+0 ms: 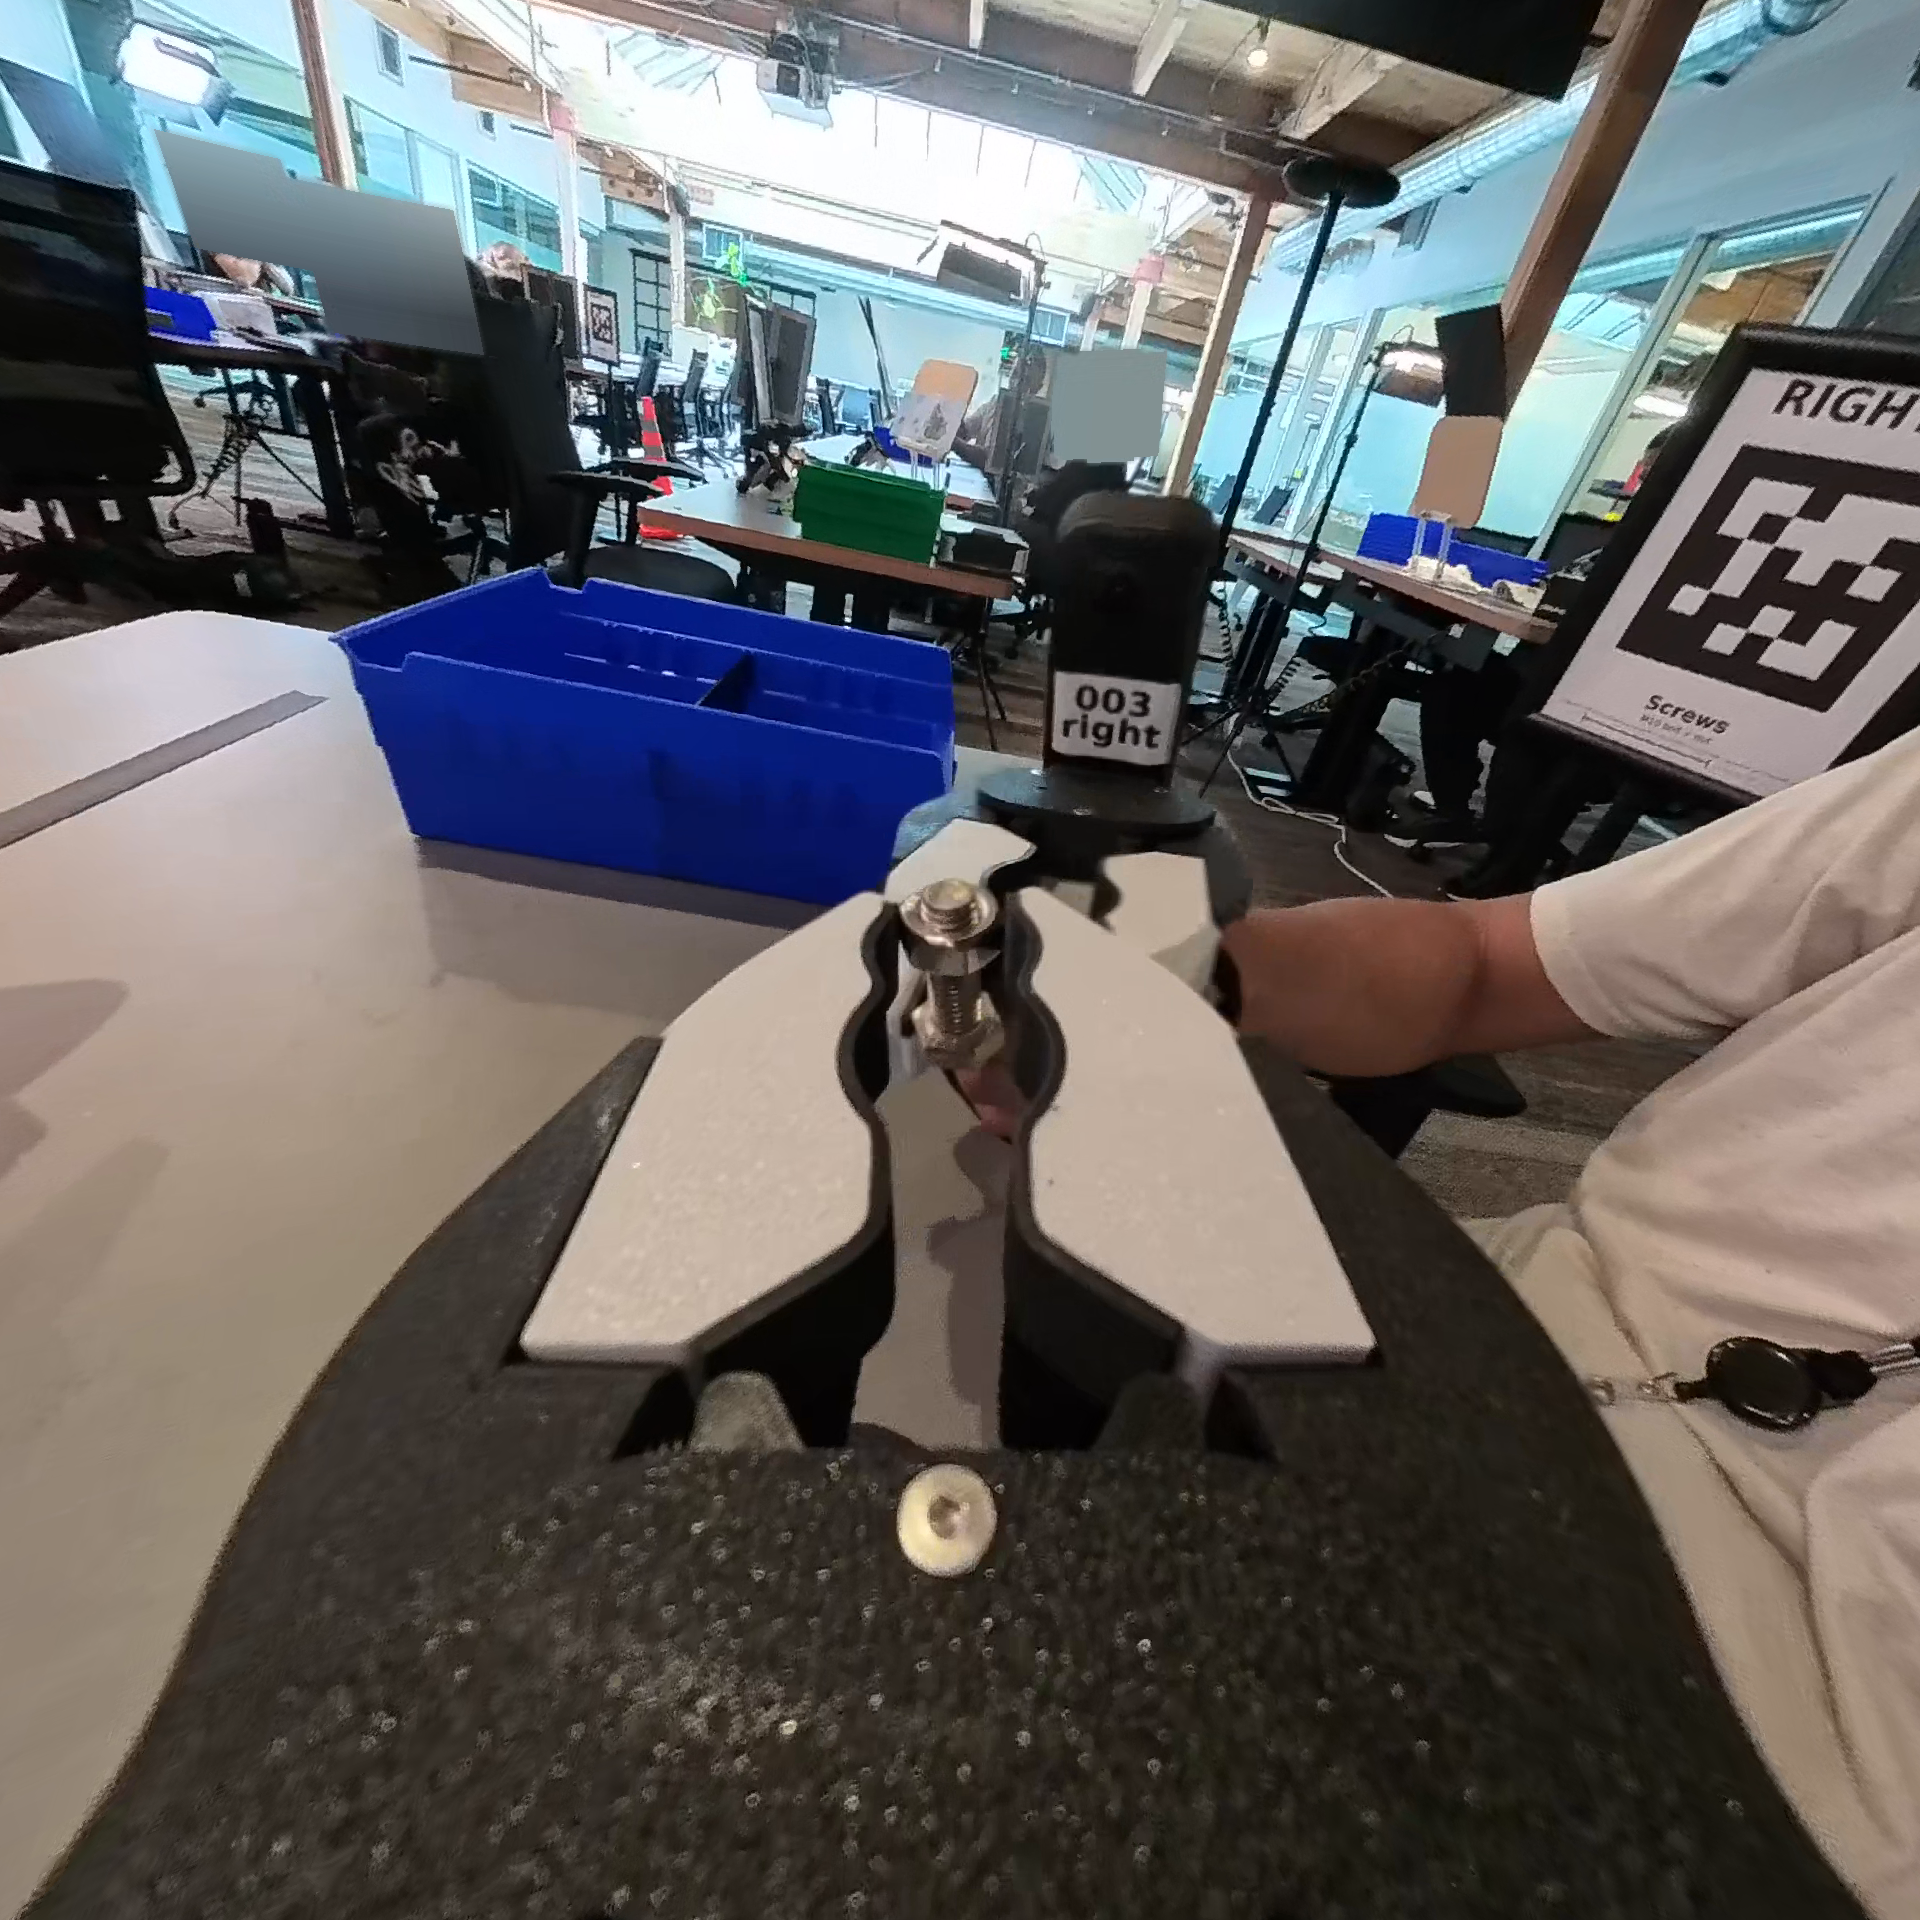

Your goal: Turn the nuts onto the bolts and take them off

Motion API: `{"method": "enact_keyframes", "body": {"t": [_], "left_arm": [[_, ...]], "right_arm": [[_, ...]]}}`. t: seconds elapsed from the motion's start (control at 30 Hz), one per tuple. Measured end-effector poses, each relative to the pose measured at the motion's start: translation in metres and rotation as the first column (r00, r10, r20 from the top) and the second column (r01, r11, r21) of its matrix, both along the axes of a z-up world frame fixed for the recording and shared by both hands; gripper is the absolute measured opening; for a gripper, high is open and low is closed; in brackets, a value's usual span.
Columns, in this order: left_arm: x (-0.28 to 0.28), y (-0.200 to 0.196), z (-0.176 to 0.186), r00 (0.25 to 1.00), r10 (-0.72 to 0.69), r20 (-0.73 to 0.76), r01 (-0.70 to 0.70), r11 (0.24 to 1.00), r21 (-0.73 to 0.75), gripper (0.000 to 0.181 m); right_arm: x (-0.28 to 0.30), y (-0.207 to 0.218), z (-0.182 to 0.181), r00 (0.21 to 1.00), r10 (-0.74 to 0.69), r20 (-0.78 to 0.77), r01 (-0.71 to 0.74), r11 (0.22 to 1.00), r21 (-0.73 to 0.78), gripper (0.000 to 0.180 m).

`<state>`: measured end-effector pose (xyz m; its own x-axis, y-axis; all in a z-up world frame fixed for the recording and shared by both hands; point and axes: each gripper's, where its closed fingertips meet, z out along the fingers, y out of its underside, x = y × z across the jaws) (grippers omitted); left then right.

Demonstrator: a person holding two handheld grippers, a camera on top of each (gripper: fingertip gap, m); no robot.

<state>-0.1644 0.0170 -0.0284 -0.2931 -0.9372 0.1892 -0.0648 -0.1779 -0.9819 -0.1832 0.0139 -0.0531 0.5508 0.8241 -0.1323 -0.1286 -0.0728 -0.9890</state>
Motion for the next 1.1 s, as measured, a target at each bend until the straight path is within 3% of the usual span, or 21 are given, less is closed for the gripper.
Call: {"method": "enact_keyframes", "body": {"t": [0.07, 0.43, 1.1], "left_arm": [[-0.001, 0.003, 0.001, 1.000, 0.011, 0.005, -0.011, 1.000, -0.005, 0.018], [-0.001, -0.004, -0.001, 1.000, -0.027, 0.000, 0.027, 1.000, -0.008, 0.018], [-0.001, 0.000, -0.003, 1.000, -0.008, -0.015, 0.008, 1.000, 0.010, 0.018]], "right_arm": [[-0.002, -0.004, 0.001, 1.000, 0.018, -0.001, -0.018, 1.000, 0.009, 0.041], [-0.016, -0.011, 0.001, 0.998, 0.063, 0.023, -0.063, 0.998, -0.001, 0.064], [-0.014, -0.009, -0.004, 0.997, 0.054, 0.050, -0.053, 0.998, -0.019, 0.061]]}}
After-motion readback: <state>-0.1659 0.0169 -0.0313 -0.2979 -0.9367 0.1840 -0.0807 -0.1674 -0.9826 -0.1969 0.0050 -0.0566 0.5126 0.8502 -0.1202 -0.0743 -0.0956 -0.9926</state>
